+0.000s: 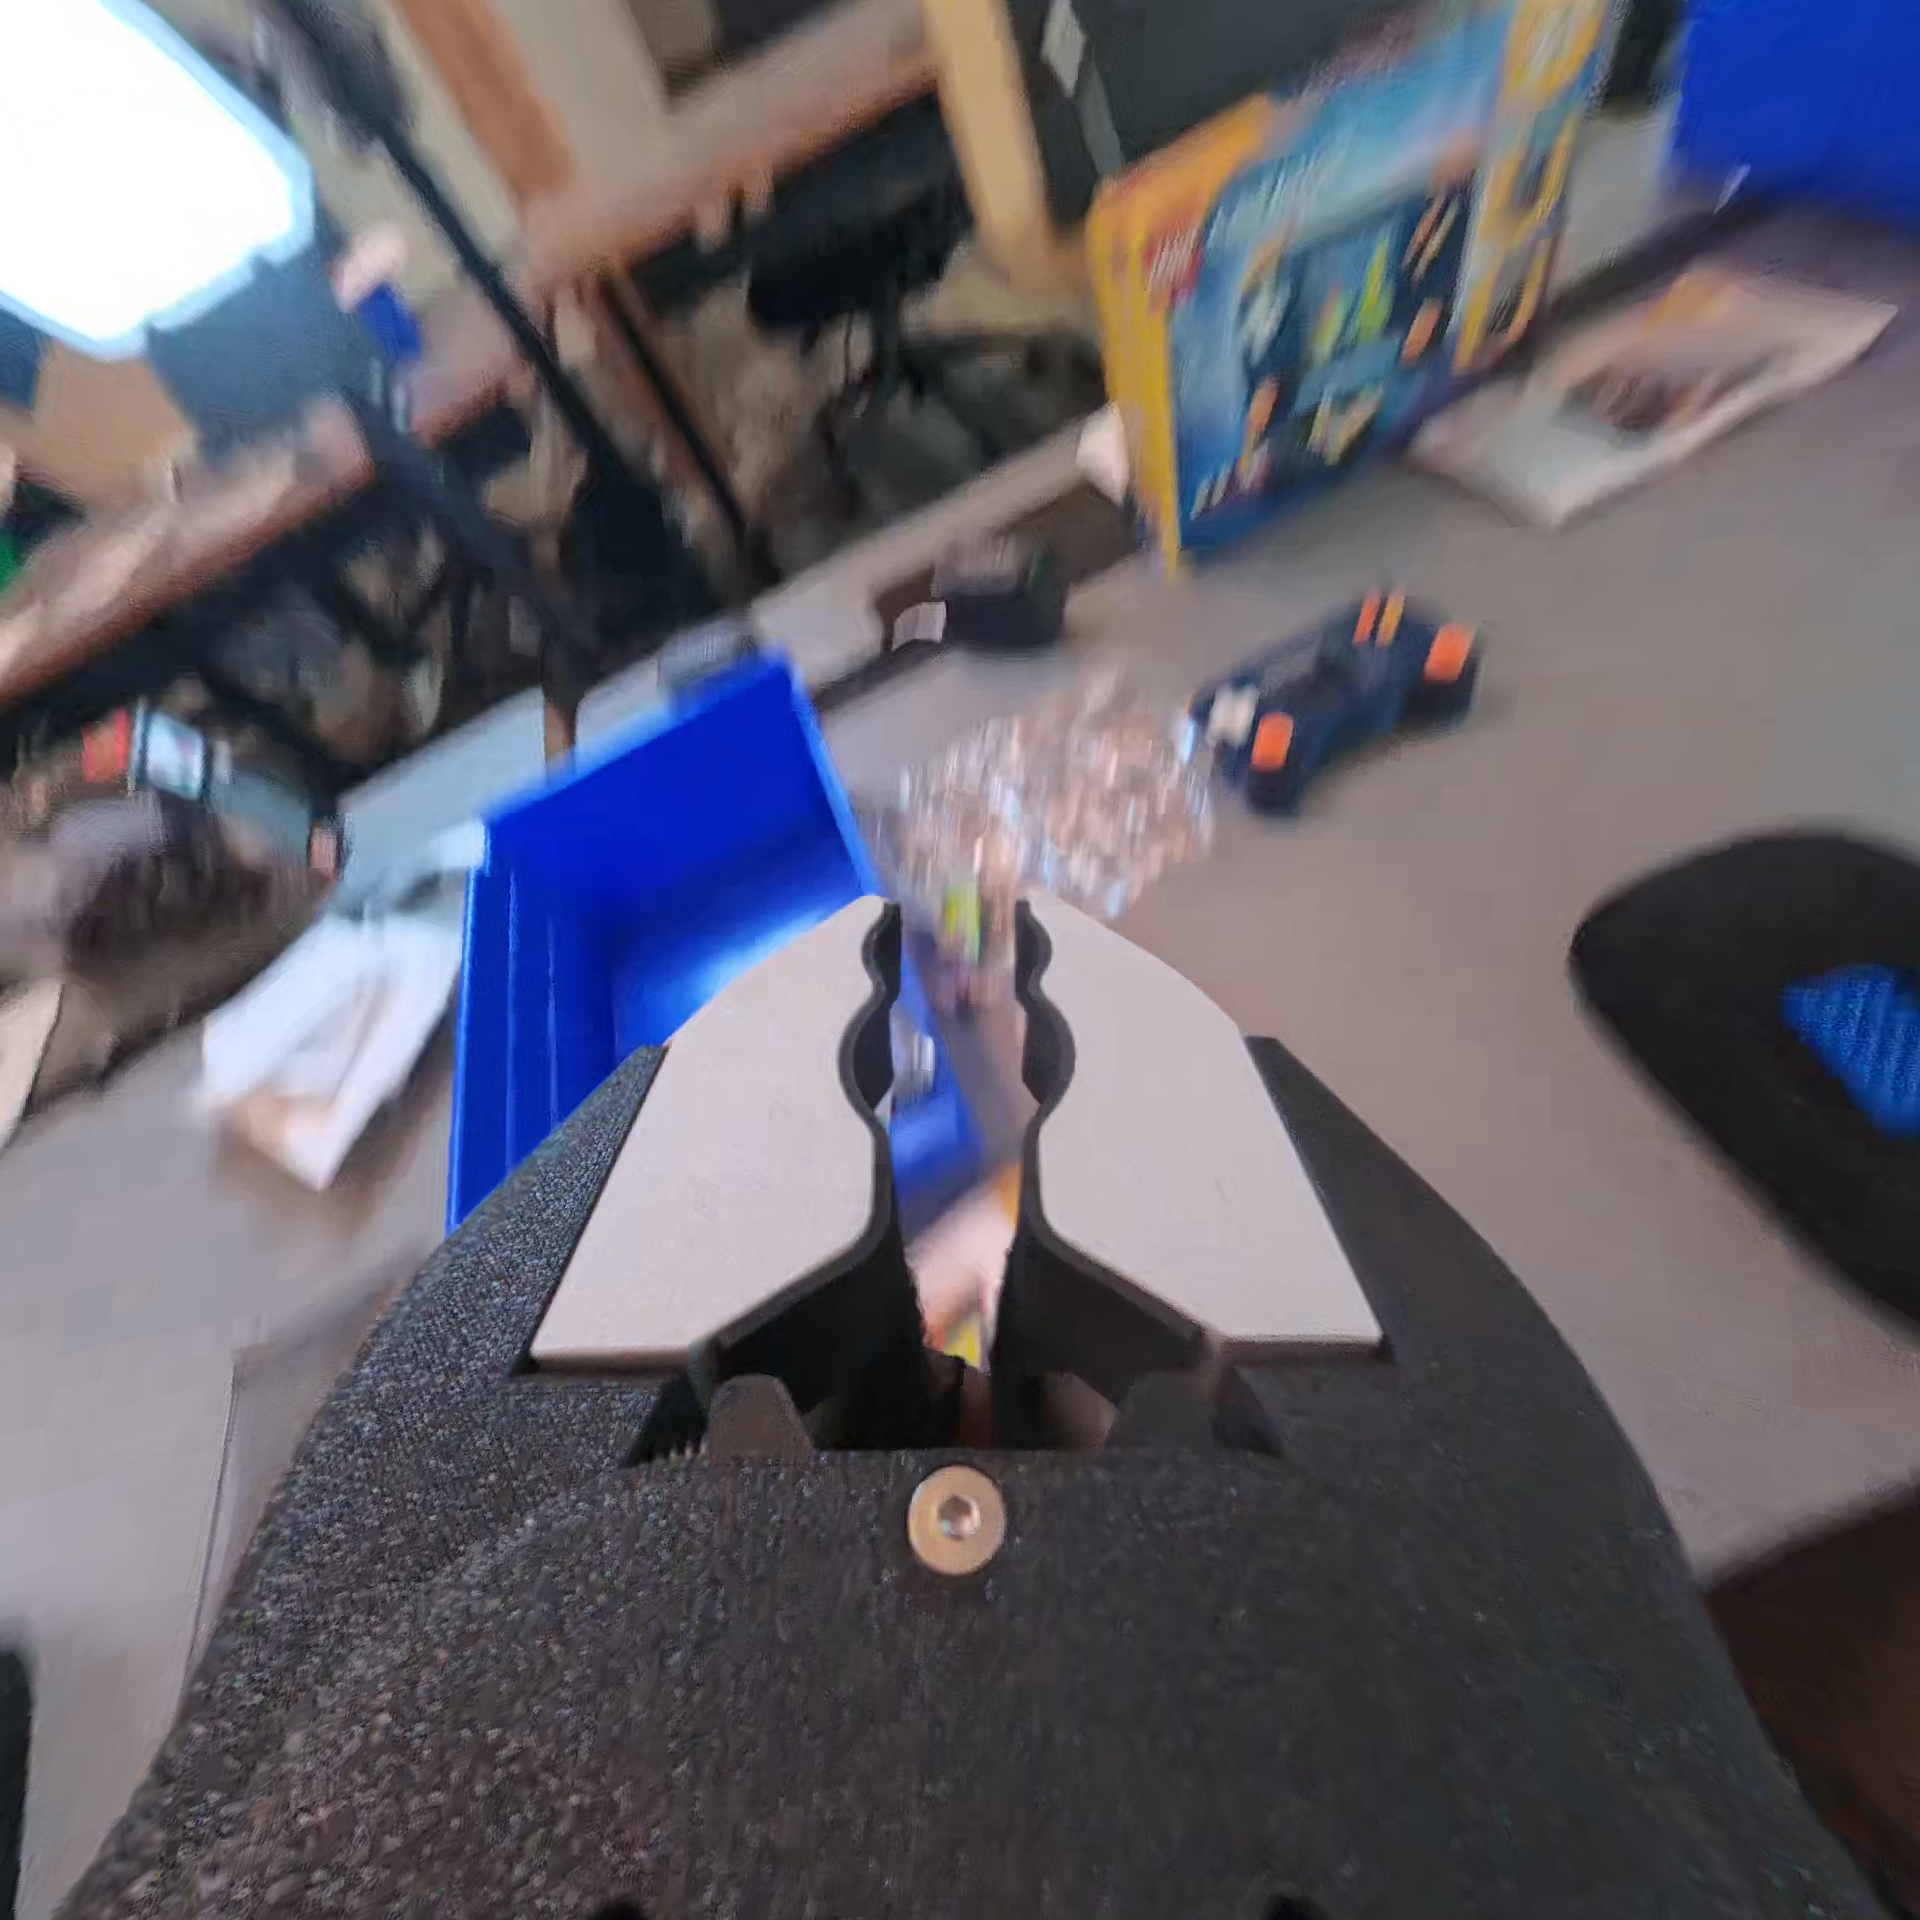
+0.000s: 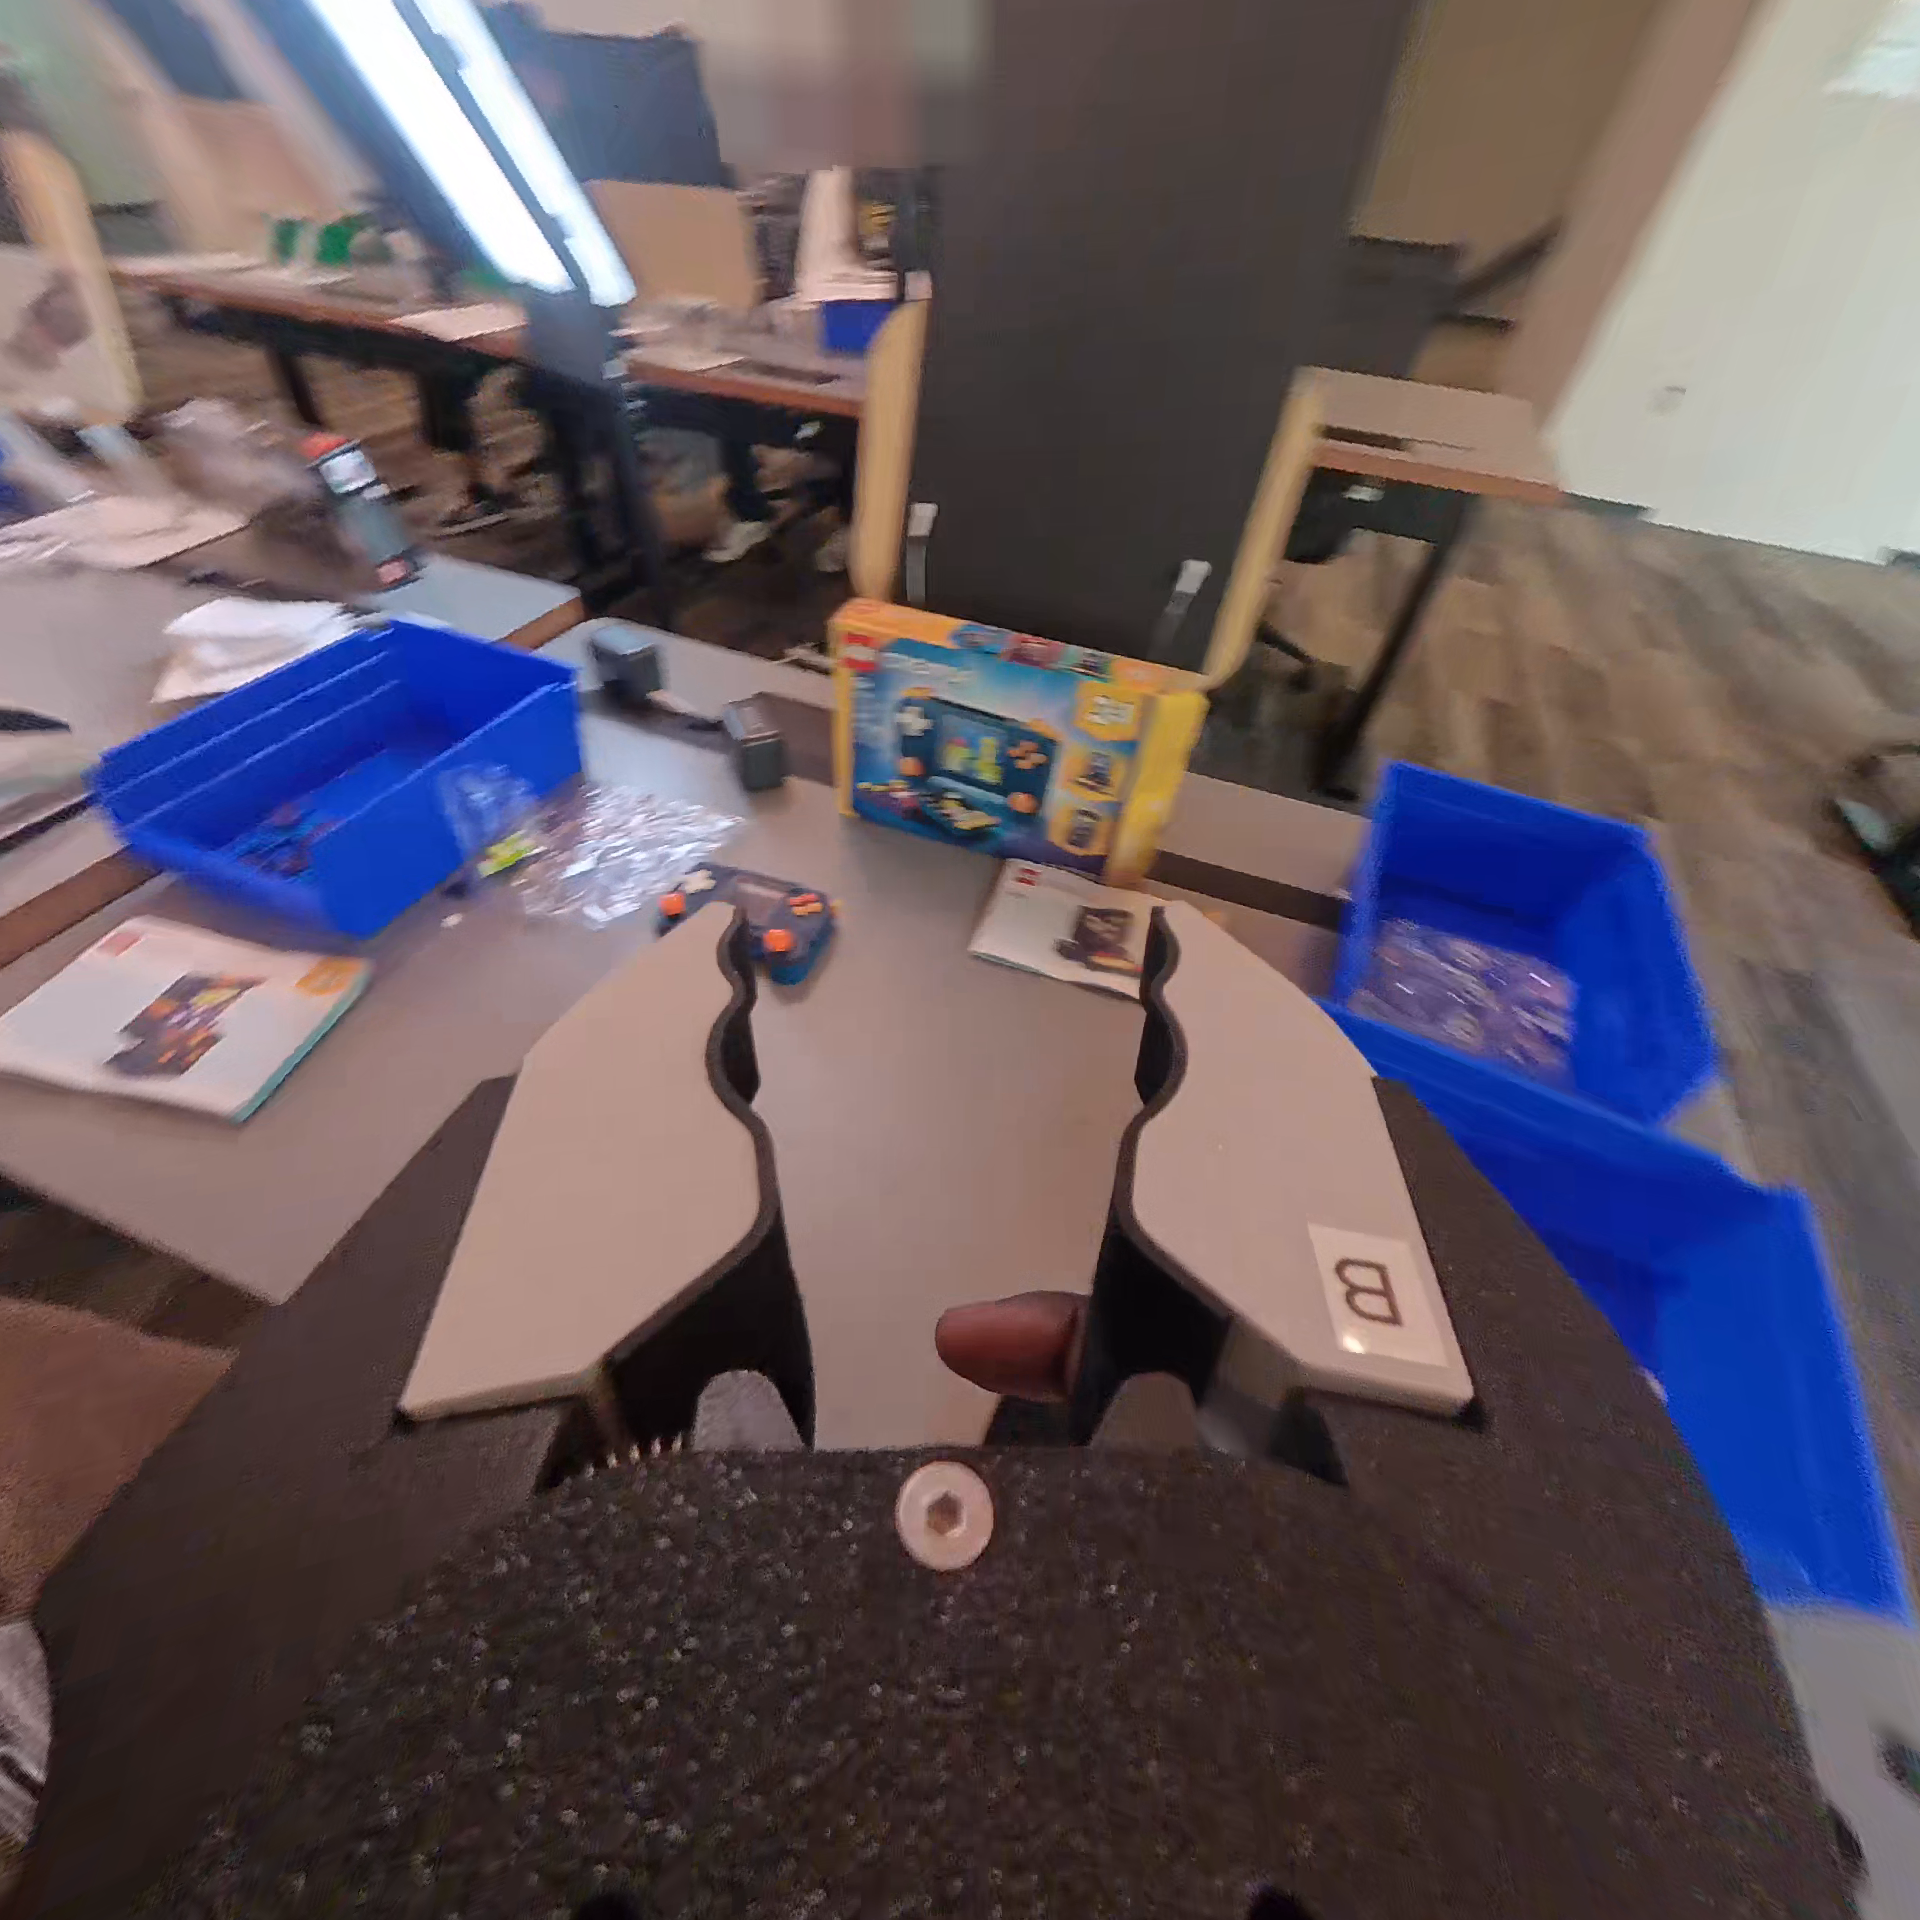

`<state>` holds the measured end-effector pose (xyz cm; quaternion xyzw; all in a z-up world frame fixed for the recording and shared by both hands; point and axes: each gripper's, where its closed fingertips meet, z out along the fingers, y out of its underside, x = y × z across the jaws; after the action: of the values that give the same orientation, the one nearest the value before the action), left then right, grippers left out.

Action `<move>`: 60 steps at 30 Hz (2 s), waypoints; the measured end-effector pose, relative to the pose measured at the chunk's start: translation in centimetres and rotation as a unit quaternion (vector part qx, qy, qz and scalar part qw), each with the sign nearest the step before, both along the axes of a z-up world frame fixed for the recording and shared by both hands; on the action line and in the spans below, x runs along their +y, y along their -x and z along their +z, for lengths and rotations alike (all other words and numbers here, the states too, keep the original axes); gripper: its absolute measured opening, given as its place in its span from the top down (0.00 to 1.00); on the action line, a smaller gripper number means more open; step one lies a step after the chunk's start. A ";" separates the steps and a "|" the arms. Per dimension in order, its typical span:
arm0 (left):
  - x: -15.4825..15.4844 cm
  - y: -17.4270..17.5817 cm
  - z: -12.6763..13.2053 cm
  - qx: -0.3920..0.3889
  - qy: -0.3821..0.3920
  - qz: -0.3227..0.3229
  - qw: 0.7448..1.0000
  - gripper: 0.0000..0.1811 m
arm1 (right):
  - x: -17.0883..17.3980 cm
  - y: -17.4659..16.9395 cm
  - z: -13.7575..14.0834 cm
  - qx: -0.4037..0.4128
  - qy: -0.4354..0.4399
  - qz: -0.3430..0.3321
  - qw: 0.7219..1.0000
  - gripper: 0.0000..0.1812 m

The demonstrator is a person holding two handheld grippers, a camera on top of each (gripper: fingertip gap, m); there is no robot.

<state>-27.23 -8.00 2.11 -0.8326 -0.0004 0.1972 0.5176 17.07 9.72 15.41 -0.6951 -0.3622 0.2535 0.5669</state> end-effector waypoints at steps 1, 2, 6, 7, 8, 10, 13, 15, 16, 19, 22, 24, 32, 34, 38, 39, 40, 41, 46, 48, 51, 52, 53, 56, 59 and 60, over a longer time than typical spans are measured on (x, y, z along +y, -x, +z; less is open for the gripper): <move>3.2 -0.6 2.6 0.007 -0.027 -0.029 0.999 0.89 | 0.3 -2.1 0.1 0.007 0.002 -0.035 0.999 0.61; 6.5 -1.5 5.1 0.012 -0.054 -0.059 0.997 0.89 | 0.5 -4.3 0.0 0.012 0.004 -0.069 0.998 0.61; 17.7 -8.1 12.6 0.002 -0.136 -0.167 0.977 0.89 | -0.2 -13.1 -1.9 0.029 0.025 -0.195 0.980 0.63; 20.0 -10.5 14.1 -0.002 -0.150 -0.196 0.969 0.88 | -0.7 -15.0 -2.4 0.034 0.031 -0.220 0.974 0.63; 21.9 -13.0 15.4 -0.002 -0.160 -0.224 0.961 0.88 | -1.3 -16.7 -3.1 0.039 0.039 -0.244 0.968 0.62; 25.0 -17.9 17.7 -0.004 -0.179 -0.276 0.944 0.88 | -2.6 -19.8 -4.7 0.043 0.058 -0.286 0.955 0.62; 27.3 -25.1 19.7 -0.020 -0.202 -0.363 0.910 0.88 | -5.7 -23.5 -6.1 0.046 0.080 -0.343 0.935 0.61; 27.5 -29.0 19.9 -0.035 -0.202 -0.423 0.883 0.88 | -9.1 -25.5 -5.8 0.058 0.085 -0.394 0.913 0.61; 27.4 -30.5 20.0 -0.045 -0.202 -0.451 0.868 0.88 | -11.4 -26.4 -5.4 0.068 0.083 -0.427 0.898 0.61; 27.0 -33.6 19.5 -0.068 -0.183 -0.518 0.833 0.87 | -20.4 -27.8 -5.2 0.096 0.071 -0.536 0.836 0.62; 27.0 -35.9 20.0 -0.081 -0.166 -0.561 0.807 0.87 | -30.5 -27.1 -7.7 0.116 0.092 -0.631 0.761 0.64; 26.9 -38.0 20.6 -0.069 -0.161 -0.595 0.785 0.88 | -36.9 -25.5 -10.4 0.110 0.113 -0.685 0.711 0.66; 24.2 -46.1 22.9 -0.035 -0.194 -0.688 0.699 0.87 | -45.9 -16.7 -20.7 0.187 0.208 -0.741 0.611 0.72; 22.9 -47.2 22.5 -0.033 -0.188 -0.706 0.682 0.87 | -44.8 -13.9 -25.9 0.244 0.293 -0.709 0.593 0.74; 21.7 -47.9 20.3 -0.015 -0.159 -0.733 0.662 0.87 | -40.4 -5.8 -38.8 0.272 0.447 -0.591 0.614 0.83; 21.8 -47.6 19.6 -0.003 -0.151 -0.735 0.662 0.87 | -39.8 -4.1 -41.9 0.204 0.471 -0.553 0.657 0.85; 22.1 -47.2 18.8 0.008 -0.140 -0.733 0.666 0.86 | -39.3 -2.9 -44.6 0.125 0.478 -0.503 0.709 0.84; 22.3 -46.7 18.0 0.016 -0.127 -0.731 0.670 0.86 | -38.8 -2.2 -46.8 0.047 0.475 -0.454 0.753 0.82; 24.0 -42.6 15.3 0.078 -0.075 -0.713 0.693 0.86 | -36.3 -1.3 -53.6 -0.149 0.442 -0.232 0.853 0.75; 24.7 -40.3 14.9 0.088 -0.062 -0.689 0.717 0.86 | -36.3 -0.4 -55.2 -0.208 0.419 -0.137 0.873 0.75; 25.1 -36.5 14.3 0.107 -0.038 -0.654 0.748 0.86 | -36.4 0.5 -56.6 -0.291 0.363 -0.029 0.885 0.72; 25.1 -35.3 14.0 0.115 -0.030 -0.644 0.756 0.86 | -36.5 1.0 -56.7 -0.309 0.347 0.005 0.885 0.72; 25.2 -34.1 13.8 0.124 -0.021 -0.633 0.764 0.86 | -36.9 1.1 -57.2 -0.331 0.344 0.030 0.878 0.76; 25.8 -31.2 13.3 0.130 -0.001 -0.597 0.792 0.86 | -37.7 0.9 -58.6 -0.362 0.354 0.072 0.859 0.76; 26.4 -29.6 12.8 0.134 0.011 -0.574 0.808 0.86 | -37.3 0.6 -59.7 -0.381 0.341 0.076 0.856 0.85; 26.4 -29.3 12.6 0.138 0.014 -0.570 0.810 0.86 | -37.0 0.5 -59.8 -0.376 0.346 0.066 0.857 0.94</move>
<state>2.09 18.43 14.69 -0.6544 0.5485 -0.0209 0.5201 16.57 -27.28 -44.39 -0.8633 -0.4819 0.1183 0.0924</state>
